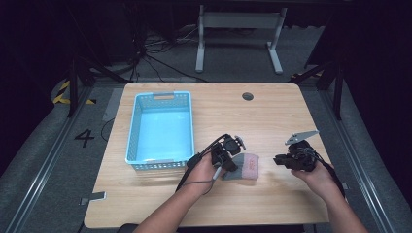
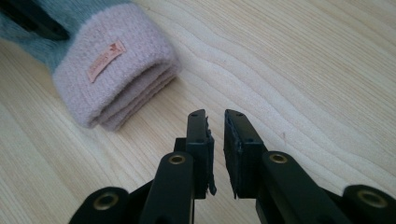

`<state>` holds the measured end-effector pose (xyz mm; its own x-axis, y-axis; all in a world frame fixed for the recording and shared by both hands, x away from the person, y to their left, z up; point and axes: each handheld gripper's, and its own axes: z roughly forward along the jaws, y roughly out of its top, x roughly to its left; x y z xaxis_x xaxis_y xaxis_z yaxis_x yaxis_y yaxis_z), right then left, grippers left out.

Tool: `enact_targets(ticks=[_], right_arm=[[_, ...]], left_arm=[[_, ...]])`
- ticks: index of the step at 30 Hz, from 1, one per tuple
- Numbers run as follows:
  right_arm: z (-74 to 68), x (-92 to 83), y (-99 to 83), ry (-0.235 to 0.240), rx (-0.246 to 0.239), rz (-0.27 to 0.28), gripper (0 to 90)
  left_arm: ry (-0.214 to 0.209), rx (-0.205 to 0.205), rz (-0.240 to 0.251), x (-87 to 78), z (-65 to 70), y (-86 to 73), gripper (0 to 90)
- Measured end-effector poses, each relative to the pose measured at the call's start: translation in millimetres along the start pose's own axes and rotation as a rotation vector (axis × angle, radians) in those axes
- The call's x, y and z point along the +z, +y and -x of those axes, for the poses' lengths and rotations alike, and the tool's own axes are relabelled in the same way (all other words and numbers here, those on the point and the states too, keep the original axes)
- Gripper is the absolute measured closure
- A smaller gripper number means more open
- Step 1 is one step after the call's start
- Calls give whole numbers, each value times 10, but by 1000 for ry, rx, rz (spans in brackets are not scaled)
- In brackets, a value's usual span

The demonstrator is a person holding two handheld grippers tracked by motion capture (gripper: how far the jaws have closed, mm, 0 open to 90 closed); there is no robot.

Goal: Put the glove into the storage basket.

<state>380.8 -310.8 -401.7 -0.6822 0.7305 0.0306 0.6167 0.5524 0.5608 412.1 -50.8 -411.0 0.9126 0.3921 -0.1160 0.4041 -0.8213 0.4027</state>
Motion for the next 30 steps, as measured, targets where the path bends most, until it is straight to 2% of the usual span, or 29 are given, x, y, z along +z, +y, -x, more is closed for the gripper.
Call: enact_targets(ticks=[7, 10, 17, 30], right_arm=[[31, 13, 43, 6, -2, 4, 804], [44, 24, 75, 9, -5, 8, 804], [48, 74, 166, 17, -22, 11, 804], [82, 153, 293, 31, -37, 12, 805]], left_arm=[[14, -11, 23, -213, 19, -38, 677], [6, -17, 33, -308, 22, -74, 677], [9, -1, 56, -517, 32, -109, 677], [21, -32, 129, -924, -62, -225, 676]])
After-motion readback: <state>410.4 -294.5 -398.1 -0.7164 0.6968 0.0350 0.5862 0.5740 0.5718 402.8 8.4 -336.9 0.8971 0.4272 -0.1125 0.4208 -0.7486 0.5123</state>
